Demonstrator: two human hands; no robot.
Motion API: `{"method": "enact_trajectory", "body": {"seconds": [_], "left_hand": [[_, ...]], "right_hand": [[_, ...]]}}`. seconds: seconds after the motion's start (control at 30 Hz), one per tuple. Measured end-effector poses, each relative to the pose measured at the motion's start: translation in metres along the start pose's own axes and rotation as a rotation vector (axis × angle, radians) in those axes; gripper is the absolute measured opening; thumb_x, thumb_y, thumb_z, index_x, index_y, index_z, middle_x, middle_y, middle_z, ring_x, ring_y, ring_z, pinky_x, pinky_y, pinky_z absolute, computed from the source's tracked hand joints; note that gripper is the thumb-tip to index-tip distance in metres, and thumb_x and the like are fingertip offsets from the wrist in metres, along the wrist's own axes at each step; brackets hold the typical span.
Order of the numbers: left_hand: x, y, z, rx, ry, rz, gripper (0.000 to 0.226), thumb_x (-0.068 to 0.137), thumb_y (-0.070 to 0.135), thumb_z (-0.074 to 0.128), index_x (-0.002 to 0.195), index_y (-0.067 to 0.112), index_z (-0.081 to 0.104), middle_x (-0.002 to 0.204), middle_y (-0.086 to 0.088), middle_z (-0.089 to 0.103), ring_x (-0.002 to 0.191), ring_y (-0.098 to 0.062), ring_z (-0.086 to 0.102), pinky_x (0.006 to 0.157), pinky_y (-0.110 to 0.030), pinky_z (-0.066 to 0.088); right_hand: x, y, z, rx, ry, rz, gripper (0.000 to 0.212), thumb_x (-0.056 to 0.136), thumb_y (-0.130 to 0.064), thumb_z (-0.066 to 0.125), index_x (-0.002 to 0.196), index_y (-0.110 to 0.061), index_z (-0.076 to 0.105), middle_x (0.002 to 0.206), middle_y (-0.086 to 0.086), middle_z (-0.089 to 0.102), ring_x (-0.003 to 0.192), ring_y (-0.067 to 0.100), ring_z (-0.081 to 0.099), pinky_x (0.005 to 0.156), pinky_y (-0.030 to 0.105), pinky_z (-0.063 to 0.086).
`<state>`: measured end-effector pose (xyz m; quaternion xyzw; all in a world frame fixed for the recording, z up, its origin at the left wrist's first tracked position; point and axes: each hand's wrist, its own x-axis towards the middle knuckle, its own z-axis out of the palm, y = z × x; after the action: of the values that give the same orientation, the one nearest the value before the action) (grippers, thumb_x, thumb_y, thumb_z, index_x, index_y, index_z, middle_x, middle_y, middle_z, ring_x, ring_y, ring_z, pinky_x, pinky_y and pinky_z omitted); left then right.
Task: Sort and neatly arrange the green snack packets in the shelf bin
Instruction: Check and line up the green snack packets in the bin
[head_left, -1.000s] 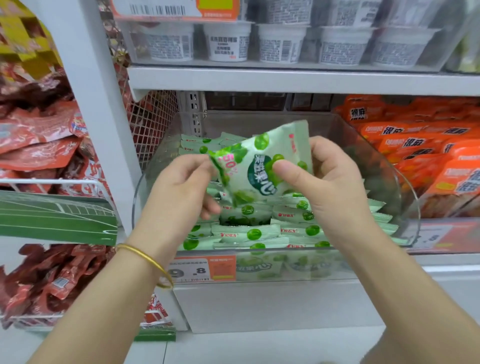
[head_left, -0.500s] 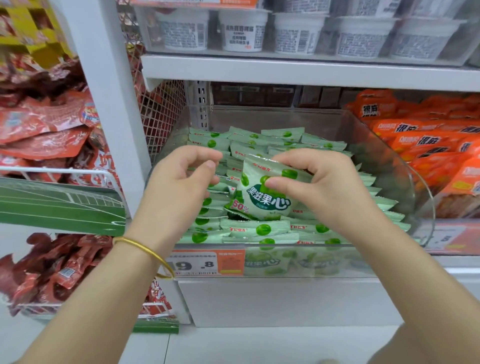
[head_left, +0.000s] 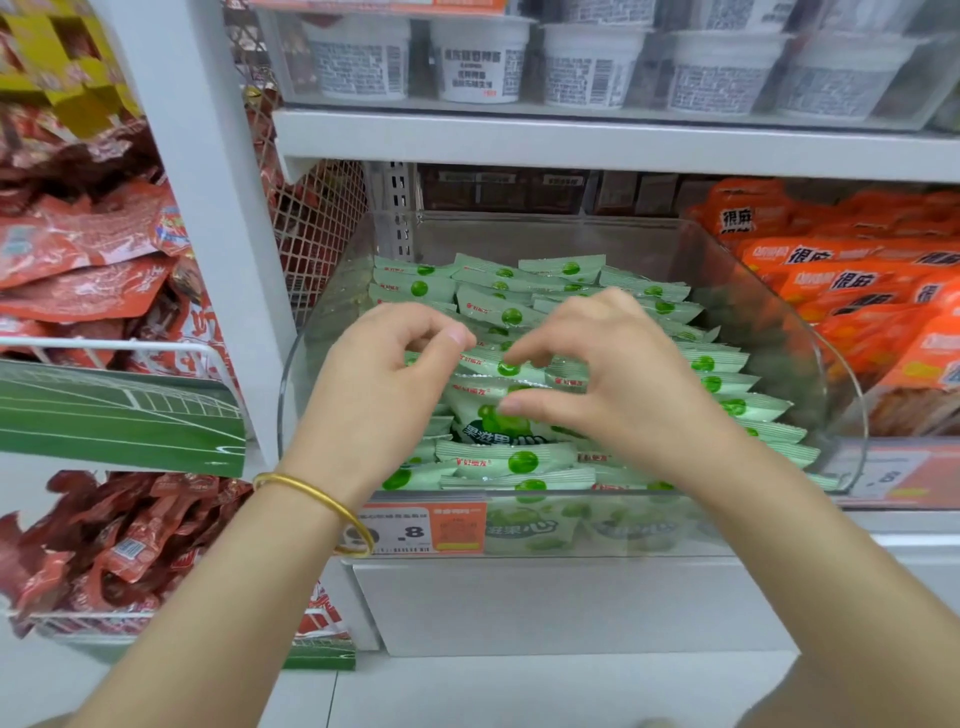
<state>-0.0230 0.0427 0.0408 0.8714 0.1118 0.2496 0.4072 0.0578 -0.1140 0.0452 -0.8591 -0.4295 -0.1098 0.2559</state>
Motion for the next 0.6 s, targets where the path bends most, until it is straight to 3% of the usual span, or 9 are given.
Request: {"method": "enact_trajectory", "body": {"seconds": [0.07, 0.13, 0.23, 0.37, 0.47, 0.6], "left_hand": [[0.001, -0.006, 0.001, 0.116, -0.024, 0.034, 0.020, 0.088, 0.030, 0.054, 0.084, 0.020, 0.071, 0.100, 0.008, 0.062, 0.104, -0.009, 0.052, 0.095, -0.019, 0.037], [0.001, -0.010, 0.003, 0.240, -0.060, 0.054, 0.023, 0.087, 0.034, 0.055, 0.082, 0.020, 0.071, 0.106, 0.008, 0.060, 0.114, -0.019, 0.046, 0.101, -0.033, 0.032], [-0.001, -0.011, 0.006, 0.373, -0.106, 0.061, 0.030, 0.090, 0.043, 0.052, 0.085, 0.021, 0.073, 0.112, 0.007, 0.058, 0.118, -0.022, 0.039, 0.100, -0.033, 0.027], [-0.001, -0.008, 0.005, 0.359, -0.129, 0.090, 0.047, 0.087, 0.057, 0.037, 0.080, 0.026, 0.072, 0.121, 0.008, 0.056, 0.122, -0.017, 0.033, 0.101, -0.030, 0.023], [0.000, -0.007, 0.000, 0.337, -0.139, 0.108, 0.042, 0.090, 0.054, 0.040, 0.068, 0.029, 0.067, 0.123, 0.010, 0.056, 0.122, -0.013, 0.031, 0.095, -0.020, 0.018], [0.001, -0.011, 0.001, 0.396, -0.212, 0.103, 0.038, 0.090, 0.044, 0.048, 0.055, 0.032, 0.056, 0.131, 0.010, 0.052, 0.128, -0.015, 0.027, 0.105, -0.028, 0.020]], "right_hand": [[-0.001, 0.003, -0.002, -0.032, 0.000, 0.008, 0.031, 0.071, -0.051, 0.070, 0.091, -0.027, 0.074, 0.090, -0.010, 0.053, 0.096, 0.013, 0.039, 0.086, 0.037, 0.038], [-0.001, 0.004, 0.003, -0.048, -0.043, -0.013, 0.024, 0.073, -0.046, 0.073, 0.084, -0.025, 0.075, 0.092, -0.009, 0.053, 0.096, 0.014, 0.037, 0.086, 0.040, 0.039], [-0.001, 0.006, 0.009, -0.021, -0.124, -0.036, 0.019, 0.075, -0.041, 0.073, 0.078, -0.023, 0.075, 0.101, -0.007, 0.056, 0.106, 0.019, 0.039, 0.090, 0.045, 0.038], [0.000, 0.012, 0.001, 0.029, -0.124, -0.047, 0.022, 0.075, -0.042, 0.070, 0.077, -0.021, 0.075, 0.107, -0.006, 0.058, 0.114, 0.019, 0.039, 0.094, 0.048, 0.036], [0.002, 0.013, -0.001, 0.061, -0.120, -0.059, 0.023, 0.076, -0.041, 0.070, 0.079, -0.019, 0.075, 0.109, -0.004, 0.058, 0.114, 0.019, 0.041, 0.096, 0.045, 0.036], [0.003, 0.008, 0.006, 0.003, -0.194, -0.009, 0.020, 0.078, -0.040, 0.071, 0.083, -0.021, 0.075, 0.110, -0.006, 0.055, 0.114, 0.017, 0.039, 0.097, 0.041, 0.035]]}}
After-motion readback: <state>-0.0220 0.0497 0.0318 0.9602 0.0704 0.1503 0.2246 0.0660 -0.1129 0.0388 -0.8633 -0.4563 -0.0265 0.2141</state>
